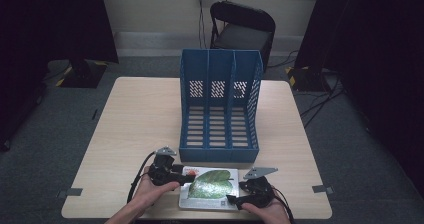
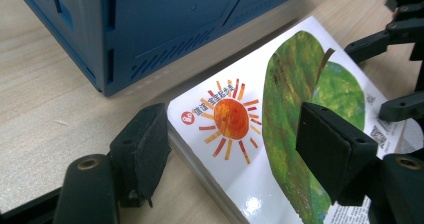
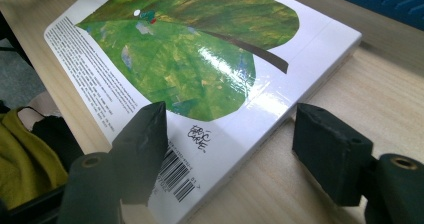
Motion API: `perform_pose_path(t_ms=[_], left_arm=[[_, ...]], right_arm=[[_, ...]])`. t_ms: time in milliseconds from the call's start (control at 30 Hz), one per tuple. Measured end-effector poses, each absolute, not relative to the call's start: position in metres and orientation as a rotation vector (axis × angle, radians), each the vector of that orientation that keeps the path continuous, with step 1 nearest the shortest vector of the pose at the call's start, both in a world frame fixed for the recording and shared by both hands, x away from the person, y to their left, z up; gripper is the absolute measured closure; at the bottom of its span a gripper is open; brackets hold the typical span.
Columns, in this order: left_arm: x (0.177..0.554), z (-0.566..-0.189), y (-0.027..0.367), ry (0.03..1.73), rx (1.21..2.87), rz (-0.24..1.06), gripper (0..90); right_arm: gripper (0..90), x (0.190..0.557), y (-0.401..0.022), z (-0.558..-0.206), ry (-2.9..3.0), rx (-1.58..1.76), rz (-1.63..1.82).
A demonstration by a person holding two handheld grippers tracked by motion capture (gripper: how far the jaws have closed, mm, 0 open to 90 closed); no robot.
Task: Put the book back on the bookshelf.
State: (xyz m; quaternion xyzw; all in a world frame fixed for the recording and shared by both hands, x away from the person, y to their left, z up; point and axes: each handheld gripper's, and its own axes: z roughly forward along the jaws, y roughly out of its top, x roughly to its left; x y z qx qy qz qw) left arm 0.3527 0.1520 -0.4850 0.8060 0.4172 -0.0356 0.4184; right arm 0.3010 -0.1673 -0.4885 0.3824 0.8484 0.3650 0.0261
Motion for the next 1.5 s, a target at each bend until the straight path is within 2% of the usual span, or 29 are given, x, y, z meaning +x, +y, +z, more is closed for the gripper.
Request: perform_pose_path(t_ms=[200, 333, 733, 1200, 1300, 1367, 1400, 1500], left_arm=[[0.353, -0.480, 0.159, 1.044, 1.964, -0.118, 33.8], [0.354, -0.477, 0.165, 1.037, 1.869, -0.192, 33.5], [0.353, -0.476, 0.168, 1.050, 1.753, -0.308, 35.0], [0.355, -0.479, 0.173, 1.083, 1.642, -0.397, 36.0], [0.354, -0.478, 0.172, 1.076, 1.670, -0.364, 38.1], [0.352, -0.476, 0.167, 1.070, 1.770, -0.280, 39.3], [0.348, -0.475, 0.160, 1.059, 1.891, -0.193, 39.7], [0.346, -0.475, 0.155, 1.047, 1.962, -0.149, 40.3]], right_arm=[[26.4, 0.302, -0.167, -0.488, 2.624, 1.181, 1.135], [23.7, 0.302, -0.167, -0.488, 2.624, 1.192, 1.140], [22.2, 0.304, -0.170, -0.486, 2.589, 1.205, 1.148], [18.9, 0.304, -0.170, -0.486, 2.597, 1.210, 1.155], [18.9, 0.304, -0.170, -0.486, 2.597, 1.210, 1.155], [18.8, 0.304, -0.169, -0.486, 2.597, 1.203, 1.150], [18.2, 0.303, -0.168, -0.486, 2.596, 1.177, 1.130], [17.6, 0.302, -0.166, -0.486, 2.593, 1.159, 1.109]])
